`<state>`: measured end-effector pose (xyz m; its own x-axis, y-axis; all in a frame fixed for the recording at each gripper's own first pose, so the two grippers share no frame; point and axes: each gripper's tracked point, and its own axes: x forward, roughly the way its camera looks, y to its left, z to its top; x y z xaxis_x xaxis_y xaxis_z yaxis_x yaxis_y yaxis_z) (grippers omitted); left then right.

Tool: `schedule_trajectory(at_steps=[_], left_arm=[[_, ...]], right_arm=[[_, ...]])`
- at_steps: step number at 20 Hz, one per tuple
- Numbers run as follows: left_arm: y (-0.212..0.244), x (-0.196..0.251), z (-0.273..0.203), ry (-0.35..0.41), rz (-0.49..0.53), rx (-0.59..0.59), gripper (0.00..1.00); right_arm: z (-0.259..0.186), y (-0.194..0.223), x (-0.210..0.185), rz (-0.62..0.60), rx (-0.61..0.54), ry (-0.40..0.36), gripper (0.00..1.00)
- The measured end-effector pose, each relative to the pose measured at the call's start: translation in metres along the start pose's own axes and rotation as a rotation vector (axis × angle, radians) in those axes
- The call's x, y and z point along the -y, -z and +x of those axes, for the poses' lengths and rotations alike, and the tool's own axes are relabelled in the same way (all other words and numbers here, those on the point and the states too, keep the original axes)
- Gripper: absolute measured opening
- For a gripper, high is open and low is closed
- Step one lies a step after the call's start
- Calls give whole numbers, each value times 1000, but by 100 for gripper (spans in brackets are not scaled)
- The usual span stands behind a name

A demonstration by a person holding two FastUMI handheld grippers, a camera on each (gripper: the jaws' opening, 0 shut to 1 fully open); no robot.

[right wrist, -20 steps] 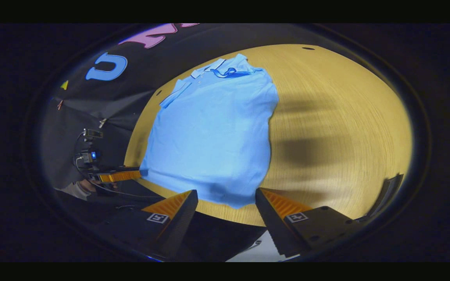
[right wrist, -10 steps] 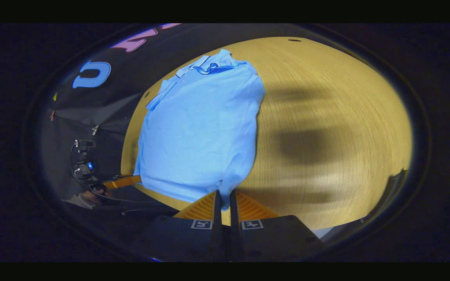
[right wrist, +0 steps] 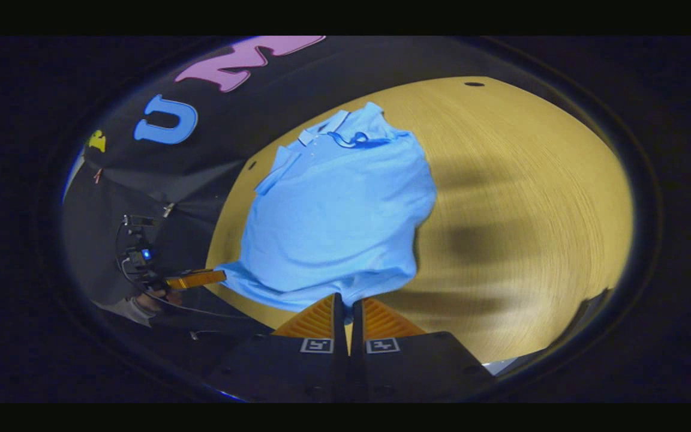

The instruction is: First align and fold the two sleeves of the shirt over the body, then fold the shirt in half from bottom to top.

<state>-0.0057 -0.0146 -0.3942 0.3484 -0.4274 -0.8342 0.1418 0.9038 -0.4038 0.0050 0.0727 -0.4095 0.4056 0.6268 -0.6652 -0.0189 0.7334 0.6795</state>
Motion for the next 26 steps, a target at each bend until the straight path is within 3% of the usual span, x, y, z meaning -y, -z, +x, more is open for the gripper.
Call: schedule_trajectory(at_steps=[6,8,9,11,12,14,15,16,17,19,22,23,24,25,26], left_arm=[[-114,-16,12,-43,18,147,6],[-181,-18,24,-59,46,209,6],[-206,-21,28,-73,67,230,6],[-254,-38,45,-126,88,260,6],[-278,-46,55,-145,78,277,6],[-322,-69,81,-204,59,294,6],[-335,-79,98,-234,49,282,6],[-344,-90,117,-260,46,262,6],[-353,-103,139,-303,43,237,6],[-372,-133,194,-384,-16,203,6],[-366,-148,210,-506,-50,169,6],[-363,-150,213,-528,-40,152,8],[-362,-148,211,-540,-19,151,11],[-364,-152,211,-551,0,153,23],[-357,-151,211,-526,-16,129,27]], right_arm=[[6,-132,-12,-118,169,11,5],[23,-197,-19,-181,231,16,0],[30,-218,-21,-187,250,10,5],[47,-266,-24,-209,292,15,0],[57,-291,-23,-227,311,23,5],[82,-342,-19,-264,348,40,5],[95,-364,-17,-271,363,44,10],[106,-383,-14,-274,374,46,5],[132,-412,-4,-283,379,57,10],[196,-430,34,-287,326,125,5],[215,-412,48,-259,263,133,7],[218,-412,54,-281,257,151,12],[213,-410,56,-306,253,161,28],[211,-408,55,-318,248,159,42],[208,-405,52,-318,241,148,57]])
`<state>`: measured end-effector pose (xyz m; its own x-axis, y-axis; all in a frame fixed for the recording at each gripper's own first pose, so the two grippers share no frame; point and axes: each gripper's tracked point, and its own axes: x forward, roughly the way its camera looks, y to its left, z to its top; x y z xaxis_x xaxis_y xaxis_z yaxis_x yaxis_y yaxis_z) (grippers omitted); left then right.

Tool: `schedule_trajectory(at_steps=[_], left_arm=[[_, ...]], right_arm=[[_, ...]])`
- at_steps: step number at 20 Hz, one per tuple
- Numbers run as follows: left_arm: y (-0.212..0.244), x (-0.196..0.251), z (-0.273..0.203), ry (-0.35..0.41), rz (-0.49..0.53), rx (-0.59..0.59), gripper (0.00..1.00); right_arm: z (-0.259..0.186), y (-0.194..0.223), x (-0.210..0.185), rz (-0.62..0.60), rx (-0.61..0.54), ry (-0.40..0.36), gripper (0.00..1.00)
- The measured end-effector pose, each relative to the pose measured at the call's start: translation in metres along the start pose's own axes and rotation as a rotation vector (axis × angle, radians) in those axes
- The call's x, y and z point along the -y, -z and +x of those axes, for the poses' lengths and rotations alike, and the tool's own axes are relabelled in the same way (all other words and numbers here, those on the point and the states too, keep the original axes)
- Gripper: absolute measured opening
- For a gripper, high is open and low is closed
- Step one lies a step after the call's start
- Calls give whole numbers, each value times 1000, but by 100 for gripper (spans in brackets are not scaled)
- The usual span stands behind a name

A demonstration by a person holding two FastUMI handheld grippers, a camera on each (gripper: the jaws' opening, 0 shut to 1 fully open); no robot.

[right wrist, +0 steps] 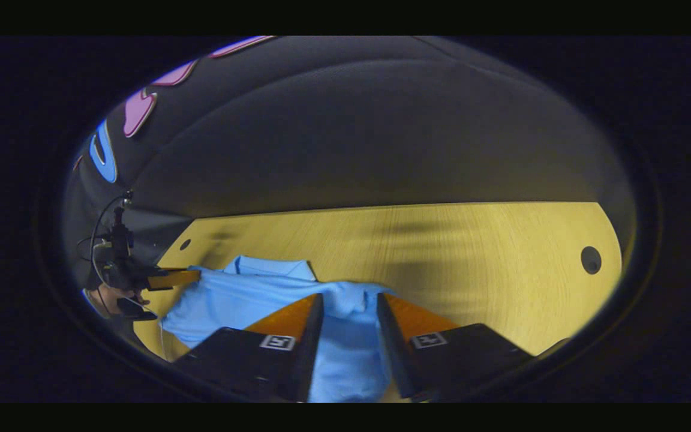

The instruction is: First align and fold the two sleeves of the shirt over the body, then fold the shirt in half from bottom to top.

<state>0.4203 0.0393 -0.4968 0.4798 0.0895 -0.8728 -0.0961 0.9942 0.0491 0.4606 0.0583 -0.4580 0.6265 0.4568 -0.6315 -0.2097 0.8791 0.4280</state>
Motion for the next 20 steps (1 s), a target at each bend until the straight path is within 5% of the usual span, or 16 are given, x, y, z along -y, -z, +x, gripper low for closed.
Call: schedule_trajectory(at_steps=[3,6,7,8,10,15,20], left_arm=[[0,8,-34,92,-63,-37,89],[4,31,-85,224,-107,-19,89],[4,40,-105,280,-127,15,92],[5,51,-127,330,-147,49,91],[11,62,-178,381,-151,127,92],[38,73,-343,412,10,367,92],[91,69,-497,363,80,627,92]], right_arm=[[-25,-1,-7,-8,-2,-19,100],[-67,-10,-18,-124,45,0,96],[-84,-13,-23,-185,71,13,86],[-103,-18,-32,-240,104,15,96],[-155,-27,-59,-320,172,12,96],[-306,-25,-150,-412,406,21,96],[-448,14,-223,-336,641,106,96]])
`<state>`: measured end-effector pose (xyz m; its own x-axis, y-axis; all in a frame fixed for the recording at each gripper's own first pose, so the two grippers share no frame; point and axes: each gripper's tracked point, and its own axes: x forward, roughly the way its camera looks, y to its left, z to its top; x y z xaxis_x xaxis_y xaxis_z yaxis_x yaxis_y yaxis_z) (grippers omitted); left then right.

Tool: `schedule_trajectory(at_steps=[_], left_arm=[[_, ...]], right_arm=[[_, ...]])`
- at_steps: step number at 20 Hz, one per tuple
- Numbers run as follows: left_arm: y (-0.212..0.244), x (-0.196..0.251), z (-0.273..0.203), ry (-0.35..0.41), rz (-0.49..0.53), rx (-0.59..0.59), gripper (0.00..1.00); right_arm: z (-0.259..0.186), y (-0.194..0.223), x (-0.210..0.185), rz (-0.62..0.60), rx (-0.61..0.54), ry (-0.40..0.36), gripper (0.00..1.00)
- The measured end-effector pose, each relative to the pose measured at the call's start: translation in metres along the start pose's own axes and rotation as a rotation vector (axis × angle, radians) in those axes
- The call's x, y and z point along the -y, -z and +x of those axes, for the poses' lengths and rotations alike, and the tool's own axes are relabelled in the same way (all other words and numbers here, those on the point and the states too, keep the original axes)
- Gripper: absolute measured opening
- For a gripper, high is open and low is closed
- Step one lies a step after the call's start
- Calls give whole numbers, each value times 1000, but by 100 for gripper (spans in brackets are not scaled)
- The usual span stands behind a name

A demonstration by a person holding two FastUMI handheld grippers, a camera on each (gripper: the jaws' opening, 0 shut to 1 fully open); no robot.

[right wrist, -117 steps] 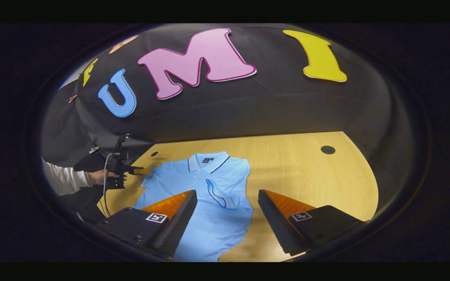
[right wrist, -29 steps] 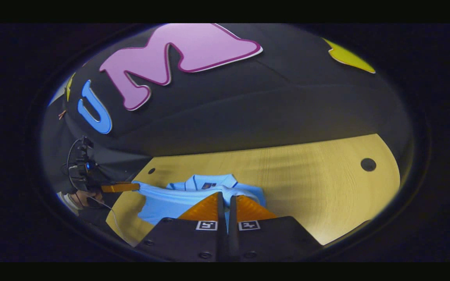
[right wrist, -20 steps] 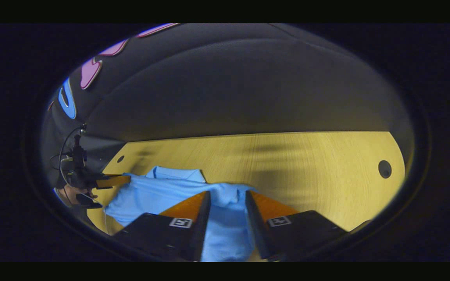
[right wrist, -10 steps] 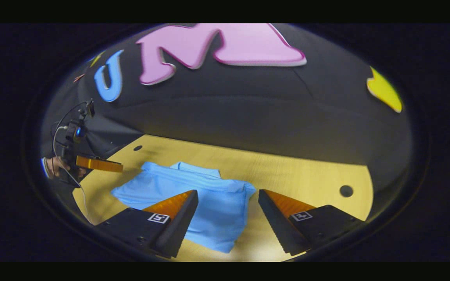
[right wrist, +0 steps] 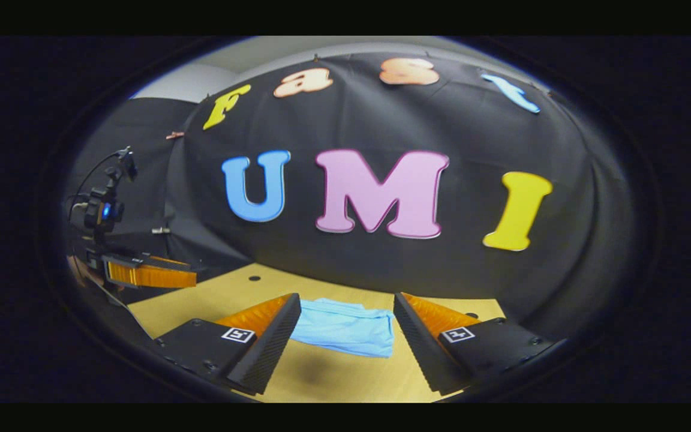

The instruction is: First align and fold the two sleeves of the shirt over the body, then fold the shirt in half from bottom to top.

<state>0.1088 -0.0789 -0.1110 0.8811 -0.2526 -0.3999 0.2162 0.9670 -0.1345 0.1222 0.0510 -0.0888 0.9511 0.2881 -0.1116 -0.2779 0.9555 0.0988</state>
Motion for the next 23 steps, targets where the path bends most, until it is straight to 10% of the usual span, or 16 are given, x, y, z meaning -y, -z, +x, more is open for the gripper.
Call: schedule_trajectory(at_steps=[12,18,23], left_arm=[[-1,5,-187,-270,309,143,90],[-12,33,-202,-270,-31,200,90],[-21,62,-196,-289,-4,242,93]], right_arm=[[-165,-94,-15,-67,208,107,95],[-193,-112,13,-60,242,80,95],[-201,-110,44,-70,226,83,94]])
